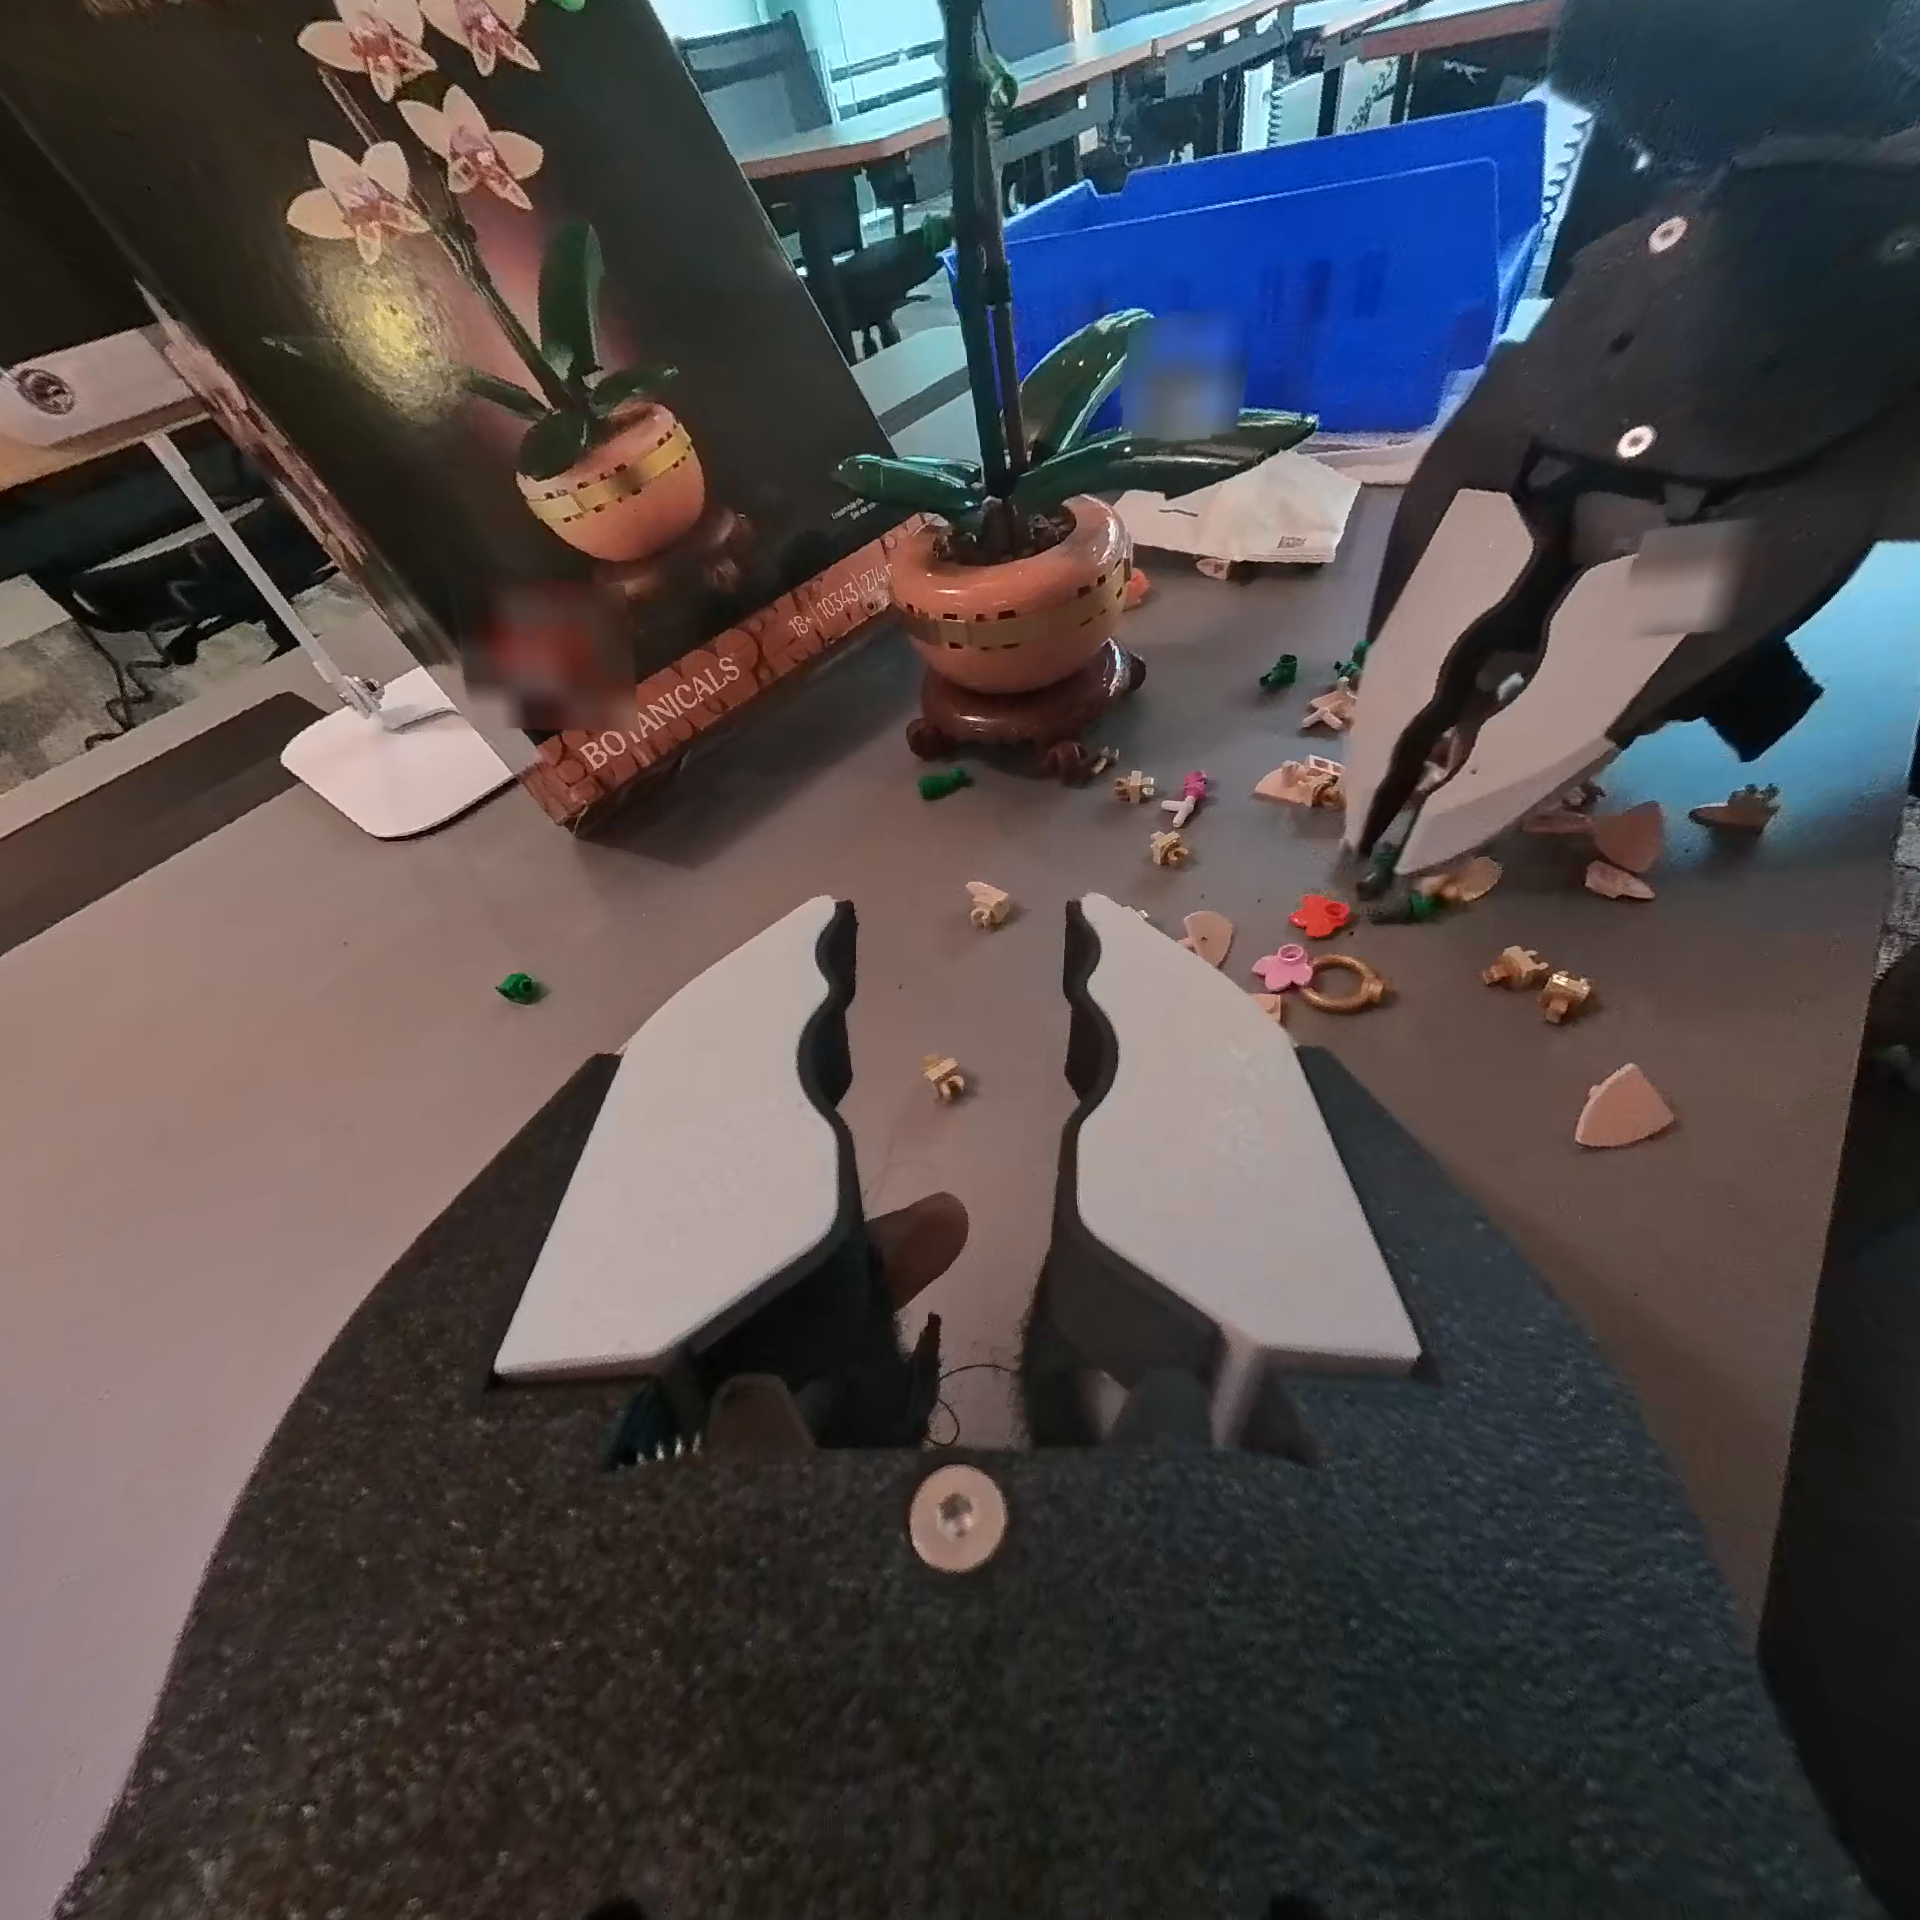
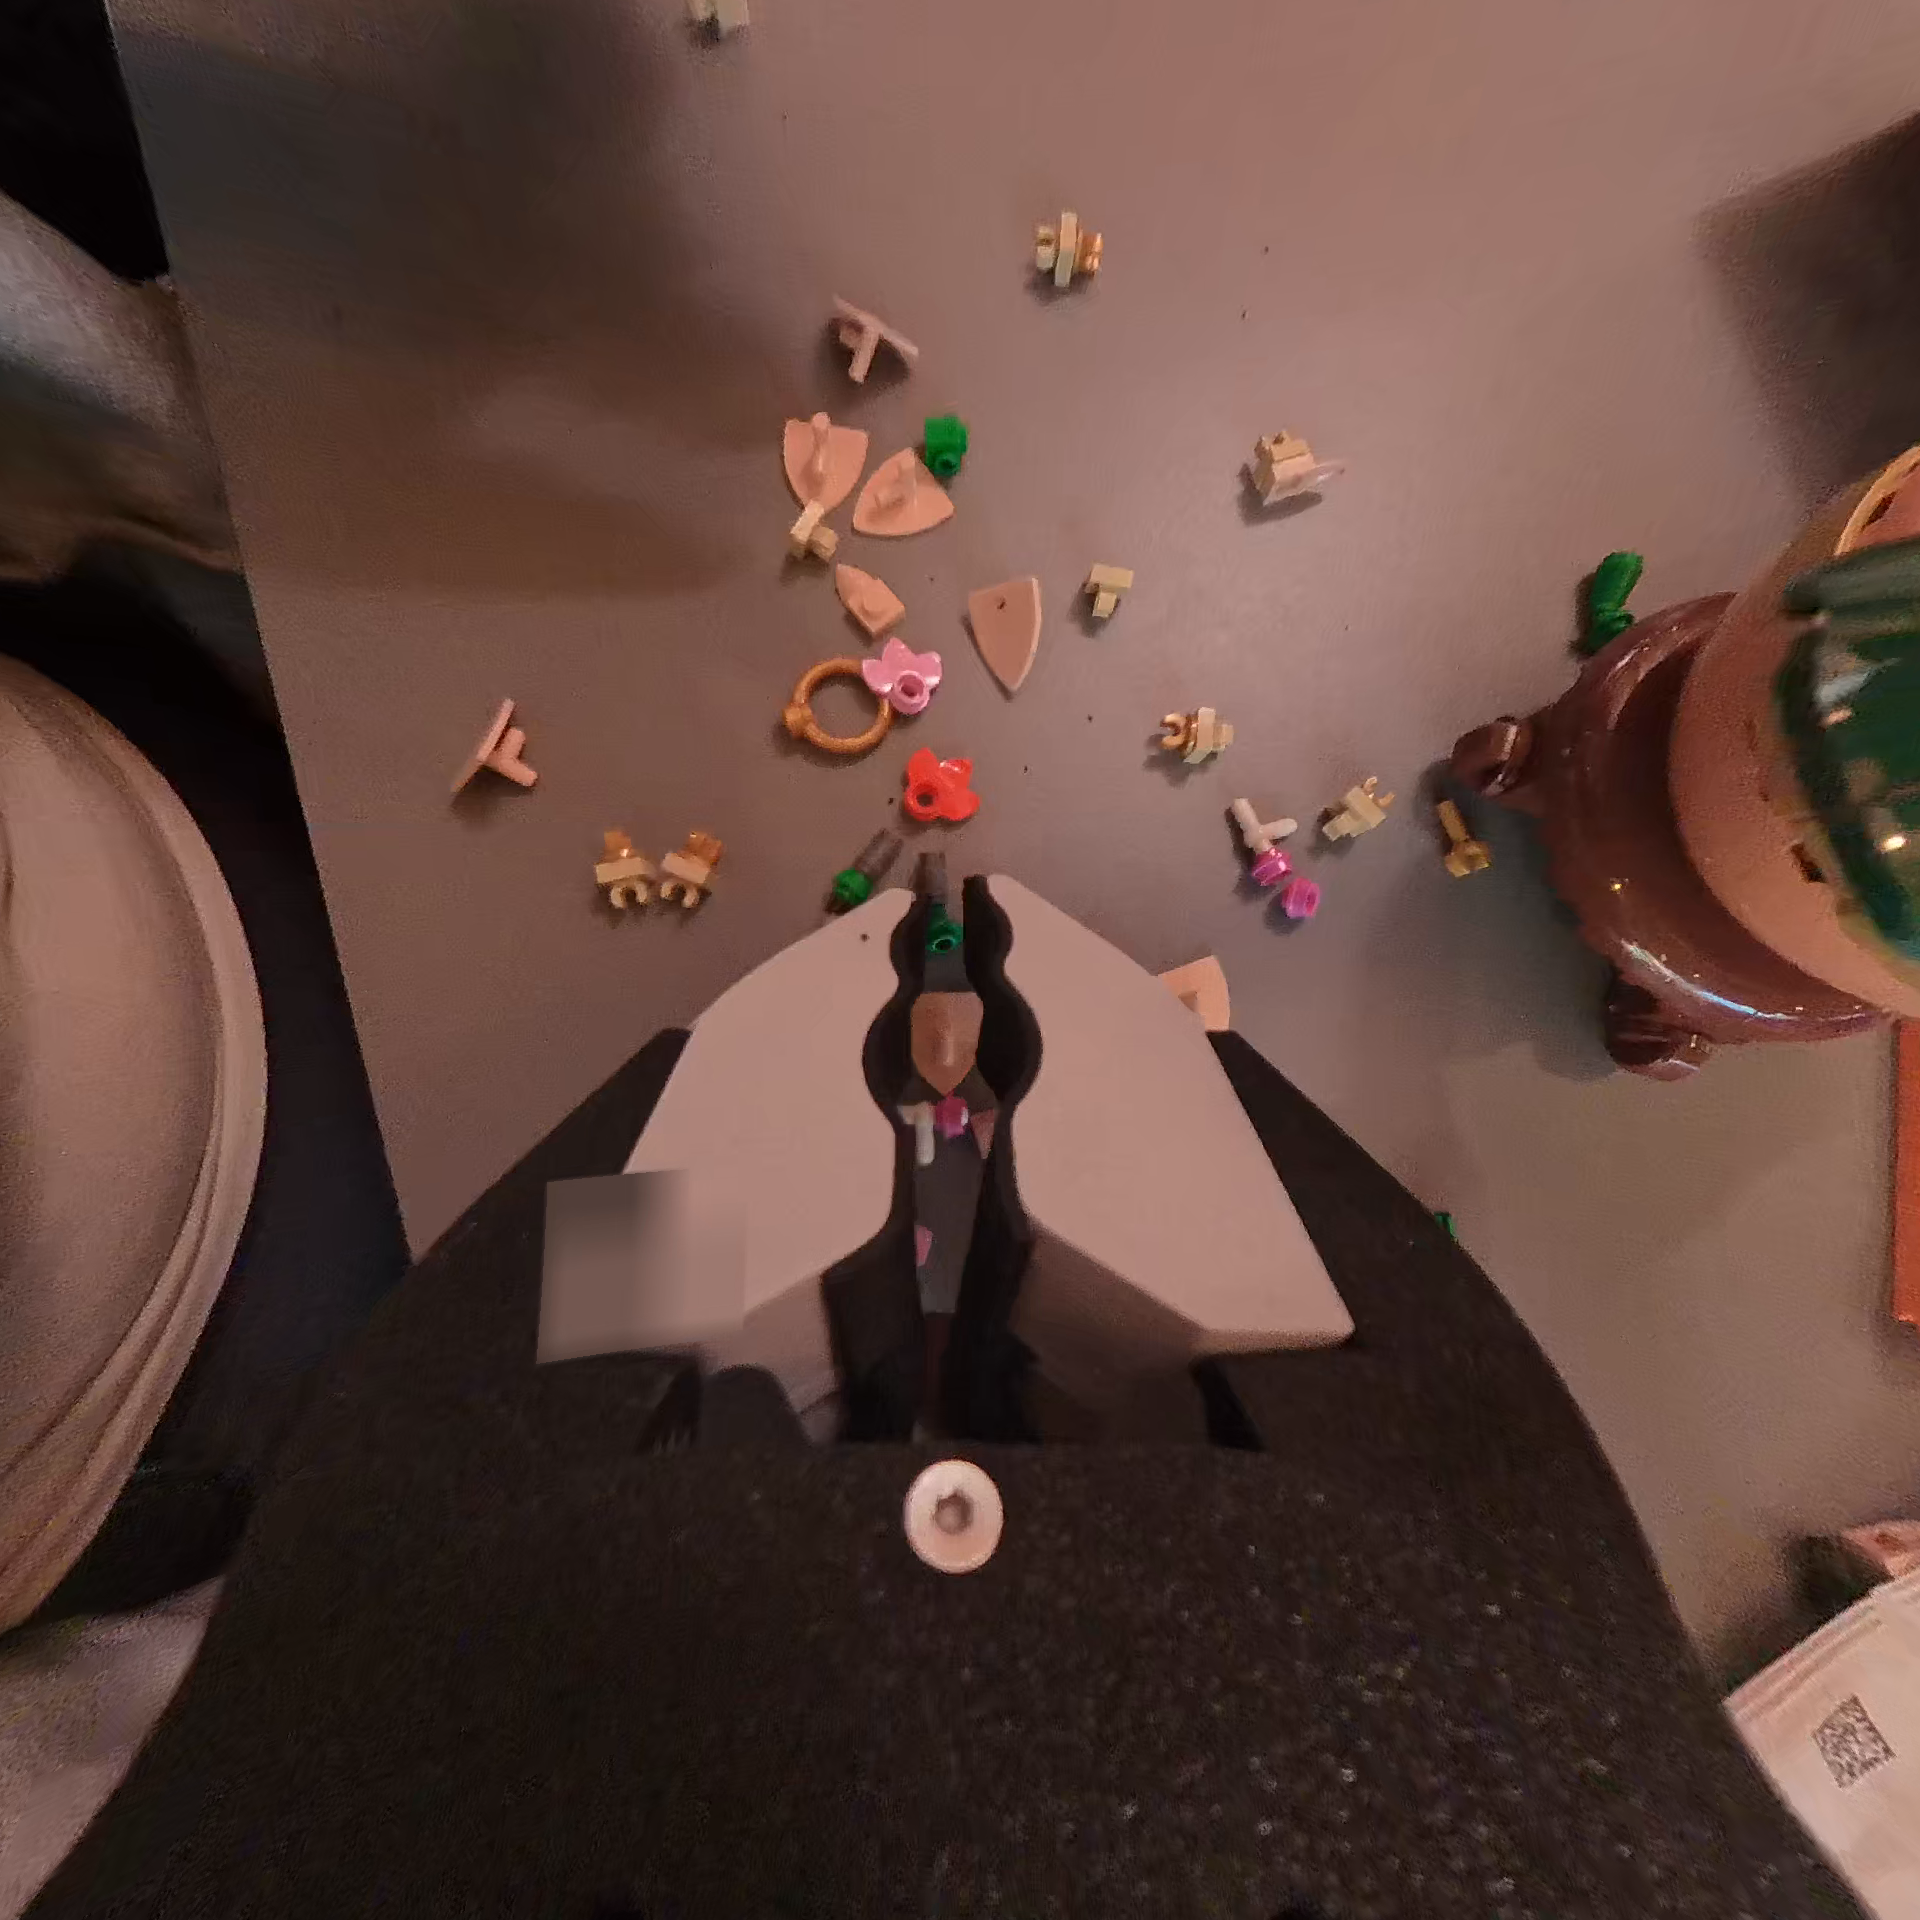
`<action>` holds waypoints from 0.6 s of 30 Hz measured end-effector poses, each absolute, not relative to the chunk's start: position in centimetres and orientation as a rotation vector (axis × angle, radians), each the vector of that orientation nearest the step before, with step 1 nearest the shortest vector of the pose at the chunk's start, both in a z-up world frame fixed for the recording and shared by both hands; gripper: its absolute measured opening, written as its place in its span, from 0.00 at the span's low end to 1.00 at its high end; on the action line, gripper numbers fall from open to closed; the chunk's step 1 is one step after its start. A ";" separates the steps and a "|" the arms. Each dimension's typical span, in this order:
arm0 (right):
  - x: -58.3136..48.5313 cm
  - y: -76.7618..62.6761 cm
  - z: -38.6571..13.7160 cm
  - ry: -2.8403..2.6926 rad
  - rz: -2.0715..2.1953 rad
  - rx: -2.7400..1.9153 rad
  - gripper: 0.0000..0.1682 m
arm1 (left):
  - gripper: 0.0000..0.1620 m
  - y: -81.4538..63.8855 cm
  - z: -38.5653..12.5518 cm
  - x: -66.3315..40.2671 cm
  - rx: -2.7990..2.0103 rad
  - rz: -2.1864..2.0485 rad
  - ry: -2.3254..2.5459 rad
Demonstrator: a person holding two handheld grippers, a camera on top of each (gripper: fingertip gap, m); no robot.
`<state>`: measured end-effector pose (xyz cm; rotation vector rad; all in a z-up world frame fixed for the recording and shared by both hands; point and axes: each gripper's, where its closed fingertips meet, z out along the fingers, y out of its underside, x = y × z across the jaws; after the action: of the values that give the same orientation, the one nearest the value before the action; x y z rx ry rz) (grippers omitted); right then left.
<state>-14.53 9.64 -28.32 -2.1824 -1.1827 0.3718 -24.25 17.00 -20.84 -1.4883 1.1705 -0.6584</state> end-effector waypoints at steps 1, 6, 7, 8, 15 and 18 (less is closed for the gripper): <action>-14.3 9.4 -28.4 -1.206 0.357 -2.190 0.04 | 0.23 17.0 -20.8 -24.3 -1.487 -0.661 1.166; -13.2 9.0 -28.4 -1.216 0.308 -2.221 0.05 | 0.24 17.3 -20.8 -24.7 -1.488 -0.674 1.146; -13.2 8.9 -28.2 -1.215 0.311 -2.215 0.05 | 0.24 17.3 -20.8 -24.7 -1.488 -0.676 1.143; -13.1 9.0 -28.1 -1.214 0.302 -2.208 0.05 | 0.23 17.3 -20.8 -24.7 -1.488 -0.678 1.143; -13.5 9.2 -28.2 -1.416 0.248 -2.107 0.05 | 0.23 17.1 -21.0 -24.7 -1.490 -0.675 1.159; -13.6 9.2 -28.8 -1.476 0.280 -2.117 0.05 | 0.23 17.0 -20.8 -24.7 -1.483 -0.671 1.161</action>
<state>-13.59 9.18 -28.79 -2.1169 -1.4765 0.2801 -24.71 17.00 -20.85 -1.4833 1.1611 -0.6710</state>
